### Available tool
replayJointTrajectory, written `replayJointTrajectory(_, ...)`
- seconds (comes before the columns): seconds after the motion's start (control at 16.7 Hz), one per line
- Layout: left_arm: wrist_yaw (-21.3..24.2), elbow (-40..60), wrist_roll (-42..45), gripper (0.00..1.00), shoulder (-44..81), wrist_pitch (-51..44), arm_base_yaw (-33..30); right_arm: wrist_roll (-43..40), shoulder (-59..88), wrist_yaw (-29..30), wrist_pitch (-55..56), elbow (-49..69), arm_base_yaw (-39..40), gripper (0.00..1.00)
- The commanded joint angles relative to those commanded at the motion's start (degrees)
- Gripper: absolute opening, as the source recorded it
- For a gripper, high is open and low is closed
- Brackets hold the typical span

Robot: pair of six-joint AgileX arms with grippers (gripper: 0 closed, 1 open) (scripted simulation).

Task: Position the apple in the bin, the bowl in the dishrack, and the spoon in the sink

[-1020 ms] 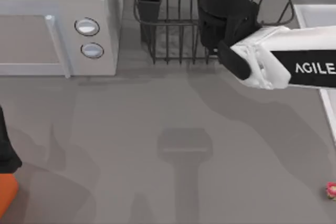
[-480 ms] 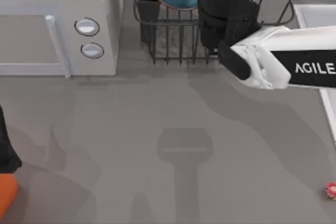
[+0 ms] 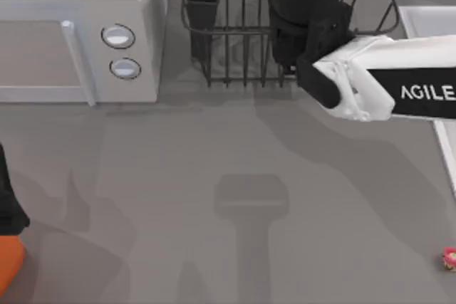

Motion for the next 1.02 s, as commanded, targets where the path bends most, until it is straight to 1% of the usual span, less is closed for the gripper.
replayJointTrajectory(0.54,0.0,0.0,0.0,1.0,0.0,0.0,0.0,0.04,-0.48,-0.49,-0.17,-0.55,-0.17,1.0)
replayJointTrajectory(0.66,0.0,0.0,0.0,1.0,0.0,0.0,0.0,0.22,-3.05,-2.95,-1.05,-3.41,-1.54,1.0)
replayJointTrajectory(0.78,0.0,0.0,0.0,1.0,0.0,0.0,0.0,0.47,-8.04,-6.78,-2.68,-8.47,-3.8,1.0)
replayJointTrajectory(1.02,0.0,0.0,0.0,1.0,0.0,0.0,0.0,0.96,-25.07,-16.65,-7.39,-23.4,-9.79,1.0)
